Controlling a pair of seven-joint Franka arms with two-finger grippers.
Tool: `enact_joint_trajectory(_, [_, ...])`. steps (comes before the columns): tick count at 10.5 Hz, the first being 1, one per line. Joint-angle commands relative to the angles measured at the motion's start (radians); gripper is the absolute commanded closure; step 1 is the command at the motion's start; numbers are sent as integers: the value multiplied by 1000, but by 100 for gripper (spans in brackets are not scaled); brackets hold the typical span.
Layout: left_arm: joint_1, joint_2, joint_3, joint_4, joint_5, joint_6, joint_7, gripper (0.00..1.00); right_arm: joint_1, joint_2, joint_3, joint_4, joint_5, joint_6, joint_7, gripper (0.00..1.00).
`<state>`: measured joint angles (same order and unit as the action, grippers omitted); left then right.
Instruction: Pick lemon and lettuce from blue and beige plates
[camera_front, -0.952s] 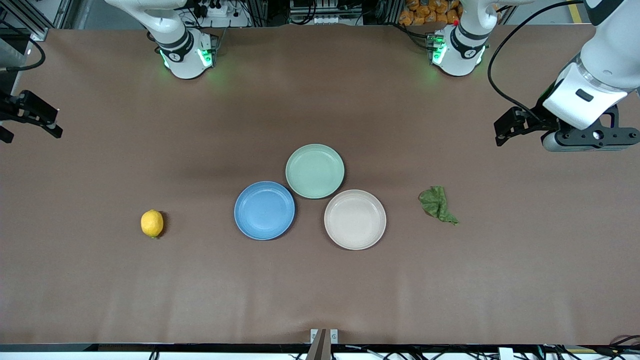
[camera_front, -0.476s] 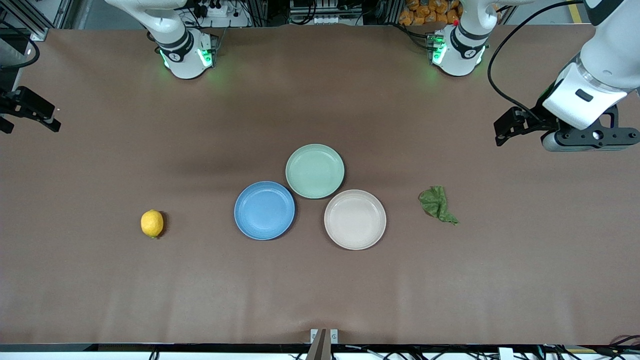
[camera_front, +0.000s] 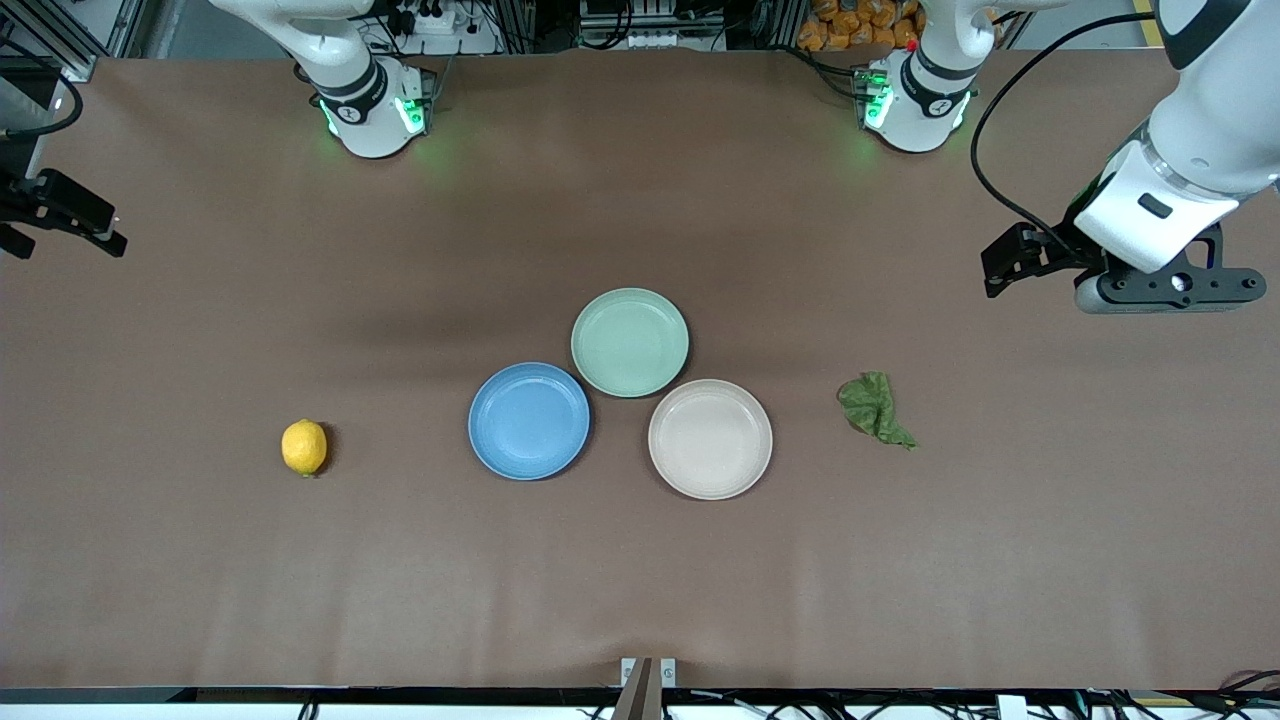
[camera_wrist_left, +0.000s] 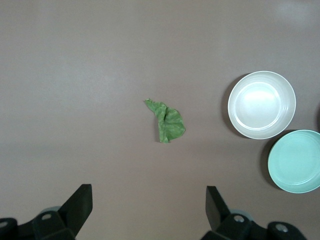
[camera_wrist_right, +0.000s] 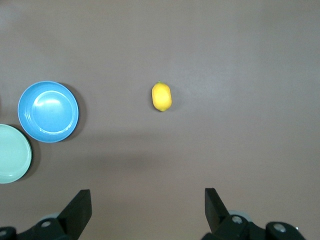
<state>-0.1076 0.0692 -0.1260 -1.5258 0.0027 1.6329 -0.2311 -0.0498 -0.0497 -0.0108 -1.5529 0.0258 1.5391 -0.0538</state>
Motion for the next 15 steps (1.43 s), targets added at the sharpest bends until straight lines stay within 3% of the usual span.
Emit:
enact_joint_trajectory(1, [3,-2,3,3,-9,-7,26,0,-2,10,-1,39,2,-25,11,0])
enact_joint_trajectory(15, [5,-3,8,6,-9,-7,19,0,-4,27,-1,73,-24,30,12,0])
